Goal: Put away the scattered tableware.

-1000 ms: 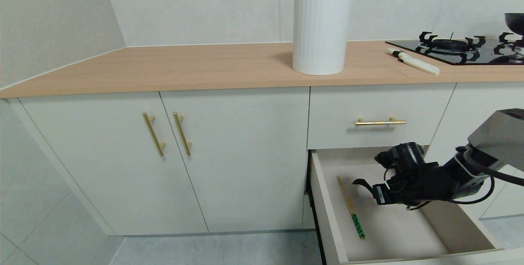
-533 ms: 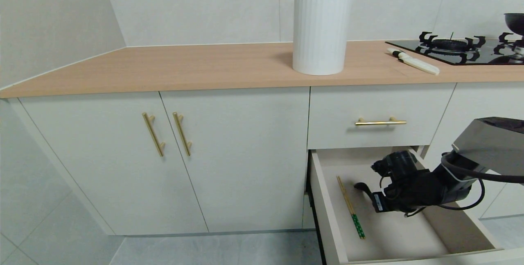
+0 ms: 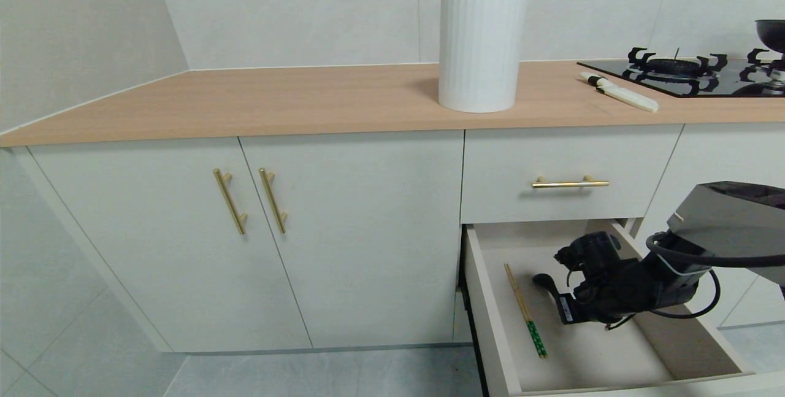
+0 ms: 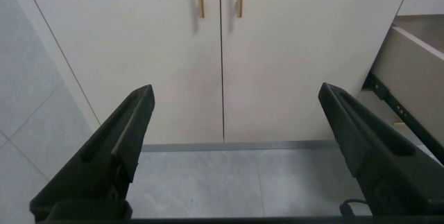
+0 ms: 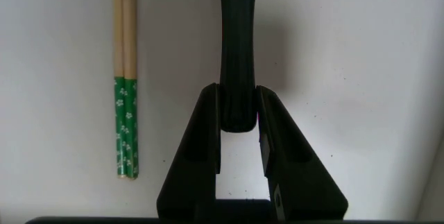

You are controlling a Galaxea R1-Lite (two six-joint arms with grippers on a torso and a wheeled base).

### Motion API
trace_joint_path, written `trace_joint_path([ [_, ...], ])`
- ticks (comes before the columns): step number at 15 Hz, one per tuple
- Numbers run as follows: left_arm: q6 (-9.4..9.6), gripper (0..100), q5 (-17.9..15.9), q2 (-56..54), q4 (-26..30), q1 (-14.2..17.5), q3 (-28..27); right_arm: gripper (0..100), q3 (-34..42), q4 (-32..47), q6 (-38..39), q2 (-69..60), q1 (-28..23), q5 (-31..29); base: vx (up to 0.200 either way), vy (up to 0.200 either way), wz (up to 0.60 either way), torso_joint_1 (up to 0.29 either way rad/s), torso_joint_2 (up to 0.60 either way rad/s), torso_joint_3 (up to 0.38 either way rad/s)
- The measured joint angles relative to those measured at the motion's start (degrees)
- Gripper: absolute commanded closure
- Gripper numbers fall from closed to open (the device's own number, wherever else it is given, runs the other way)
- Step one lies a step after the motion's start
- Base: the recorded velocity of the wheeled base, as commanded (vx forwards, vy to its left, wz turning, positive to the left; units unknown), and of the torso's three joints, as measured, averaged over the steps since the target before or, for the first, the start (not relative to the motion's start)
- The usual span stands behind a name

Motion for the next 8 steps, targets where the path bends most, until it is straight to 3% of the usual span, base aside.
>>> trace_joint_path([
  [1,0.00,0,0.00,0.00,0.00,0.00,0.00,100,-0.01,0.00,-0.02,0.09,0.00,-0.02,0.000,0.000,0.00,0.000,0.00,0.000],
  [2,-0.02,0,0.00,0.00,0.00,0.00,0.00,0,-0.04,0.00,-0.02,0.11,-0.02,-0.02,0.000,0.000,0.00,0.000,0.00,0.000],
  [8,0.00,0,0.02,0.00,0.00,0.00,0.00,0,-0.06,0.00,0.00,0.15,-0.02,-0.02,0.000,0.000,0.00,0.000,0.00,0.000],
])
